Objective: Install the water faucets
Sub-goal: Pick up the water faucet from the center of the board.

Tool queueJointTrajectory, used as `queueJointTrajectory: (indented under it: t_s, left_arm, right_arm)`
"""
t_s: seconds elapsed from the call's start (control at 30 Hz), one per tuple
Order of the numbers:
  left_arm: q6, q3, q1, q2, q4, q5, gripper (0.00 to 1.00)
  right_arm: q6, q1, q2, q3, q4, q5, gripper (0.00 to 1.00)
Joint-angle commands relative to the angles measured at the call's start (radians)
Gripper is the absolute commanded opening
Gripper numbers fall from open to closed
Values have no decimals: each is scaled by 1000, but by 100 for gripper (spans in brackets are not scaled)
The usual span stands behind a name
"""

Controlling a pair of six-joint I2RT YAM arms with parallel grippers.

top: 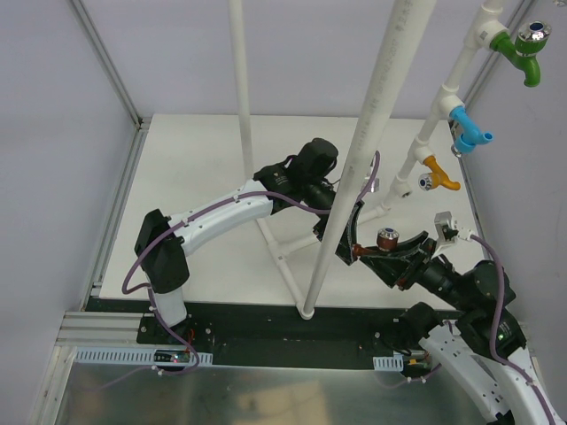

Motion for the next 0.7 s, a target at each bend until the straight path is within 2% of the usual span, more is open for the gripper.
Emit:
queueJointTrajectory:
  t_s: [0.0, 0.03, 0.13, 0.23, 0.33, 0.53, 0.57, 0.67]
  left_arm:
    - [-3, 37, -8, -20, 24, 75, 19]
    - [-7, 41, -8, -17, 24, 78, 16]
    - [-12, 55, -9, -9, 26, 85, 0]
    - [-16, 61, -9, -5, 26, 99, 0]
    - [-21, 63, -11, -5, 27, 107, 0]
    - [-24, 66, -11, -8, 29, 113, 0]
    - [-26, 67, -11, -8, 27, 115, 0]
    - [-27, 66, -11, -5, 29, 116, 0]
  right_arm:
    - [-2, -1, 3, 26, -3, 7, 0]
    - [-4, 1, 4, 26, -6, 4, 0]
    - [-12, -1, 12, 28, -12, -5, 0]
    - [-22, 1, 26, 29, -17, -14, 1]
    - [-50, -1, 55, 44, -40, -37, 26]
    - [-79, -1, 115, 57, -49, -125, 40]
    - [-81, -1, 118, 55, -46, -131, 45]
    - [-85, 1, 124, 55, -44, -136, 47]
